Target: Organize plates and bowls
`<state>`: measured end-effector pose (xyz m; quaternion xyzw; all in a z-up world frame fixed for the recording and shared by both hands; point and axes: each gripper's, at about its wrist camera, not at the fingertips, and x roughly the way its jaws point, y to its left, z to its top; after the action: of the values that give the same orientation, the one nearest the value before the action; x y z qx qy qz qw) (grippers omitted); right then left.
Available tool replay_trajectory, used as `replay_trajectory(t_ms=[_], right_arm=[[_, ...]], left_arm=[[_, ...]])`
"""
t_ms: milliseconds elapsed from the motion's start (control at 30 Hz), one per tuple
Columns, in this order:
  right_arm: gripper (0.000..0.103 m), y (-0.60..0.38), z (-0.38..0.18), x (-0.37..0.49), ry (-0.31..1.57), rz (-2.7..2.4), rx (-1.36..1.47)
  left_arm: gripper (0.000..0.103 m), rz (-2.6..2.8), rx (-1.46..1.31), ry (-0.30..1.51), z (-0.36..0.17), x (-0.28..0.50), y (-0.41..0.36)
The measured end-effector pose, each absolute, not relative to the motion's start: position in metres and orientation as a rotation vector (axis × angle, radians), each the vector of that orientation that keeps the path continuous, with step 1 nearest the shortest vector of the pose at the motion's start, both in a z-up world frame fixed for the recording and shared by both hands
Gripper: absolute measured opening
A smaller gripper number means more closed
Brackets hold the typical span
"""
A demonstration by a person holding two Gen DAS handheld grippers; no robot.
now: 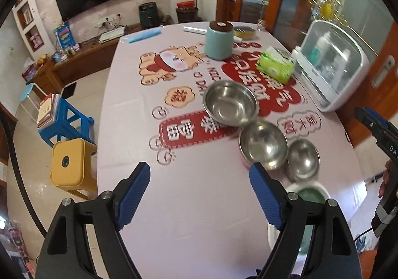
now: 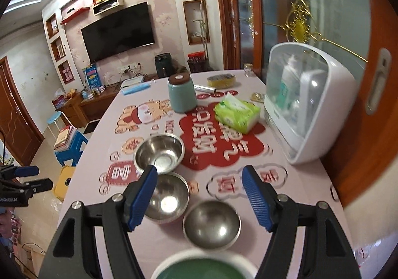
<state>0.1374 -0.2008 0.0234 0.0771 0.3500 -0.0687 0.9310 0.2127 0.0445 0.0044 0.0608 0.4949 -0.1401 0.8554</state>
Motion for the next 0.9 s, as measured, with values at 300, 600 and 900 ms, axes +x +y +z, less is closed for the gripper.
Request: replay_trajectory(t_ms=[300, 600, 900], right_arm=[[0.071, -0.222, 0.031, 0.202, 0.671, -0.036, 0.092], [0.071, -0.238, 0.001, 0.252, 0.698, 0.052, 0.119], [0.071, -0.245, -0.055, 0.290, 0.815, 0.143, 0.256]], left_arm=[[0.084, -0.203, -0.005, 1.015, 0.005, 0.264, 0.014], [0.084, -0.155, -0.189, 1.078, -0.029, 0.307, 0.003], [0.084, -0.096, -0.250, 1.133, -0.074, 0.340, -0.002]])
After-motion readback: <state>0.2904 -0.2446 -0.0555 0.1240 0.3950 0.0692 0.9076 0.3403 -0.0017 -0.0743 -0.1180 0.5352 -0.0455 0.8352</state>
